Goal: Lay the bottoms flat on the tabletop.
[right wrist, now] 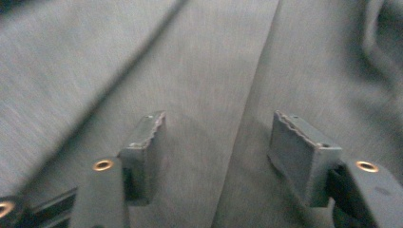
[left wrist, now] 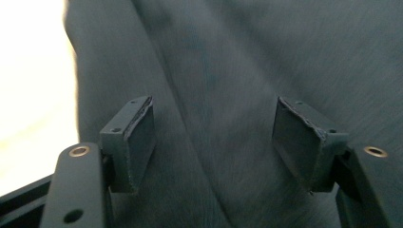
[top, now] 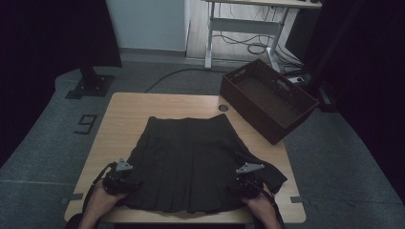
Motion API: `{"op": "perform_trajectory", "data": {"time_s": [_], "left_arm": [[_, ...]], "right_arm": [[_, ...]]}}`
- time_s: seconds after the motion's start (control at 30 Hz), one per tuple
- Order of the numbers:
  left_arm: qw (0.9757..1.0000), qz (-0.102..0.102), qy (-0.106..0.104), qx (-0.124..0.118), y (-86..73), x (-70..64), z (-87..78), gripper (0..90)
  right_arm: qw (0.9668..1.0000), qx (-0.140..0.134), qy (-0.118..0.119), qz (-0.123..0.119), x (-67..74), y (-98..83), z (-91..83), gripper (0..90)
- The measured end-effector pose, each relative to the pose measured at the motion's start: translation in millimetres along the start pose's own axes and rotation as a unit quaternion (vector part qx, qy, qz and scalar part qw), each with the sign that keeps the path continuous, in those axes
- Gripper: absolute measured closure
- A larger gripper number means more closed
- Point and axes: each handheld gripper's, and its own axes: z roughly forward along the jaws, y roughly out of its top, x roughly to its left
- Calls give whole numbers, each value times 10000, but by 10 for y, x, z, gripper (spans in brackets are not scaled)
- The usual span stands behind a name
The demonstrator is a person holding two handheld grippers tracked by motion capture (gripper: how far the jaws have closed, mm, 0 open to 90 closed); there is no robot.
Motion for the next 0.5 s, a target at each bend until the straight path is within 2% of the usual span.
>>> {"op": "perform_trajectory", "data": {"time_s": [0.03, 0.13, 0.27, 0.37, 0.5], "left_arm": [[9999, -116, -14, -75, -15, 15, 10, 322], [9999, -97, 68, -60, 25, 3, 40, 324], [9996, -200, 150, -130, 90, 3, 105, 328], [9996, -180, 187, -77, 126, -73, 124, 340], [9998, -131, 112, -36, 131, -242, 122, 353]], "right_arm": [[9999, -12, -108, -14, 8, 4, -3, 439], [9998, -43, -178, -10, -18, 52, 48, 448], [9994, -197, -256, 88, -134, 132, 132, 453], [9989, -296, -318, 198, -257, 206, 199, 456], [9984, -301, -393, 260, -412, 312, 270, 455]]}}
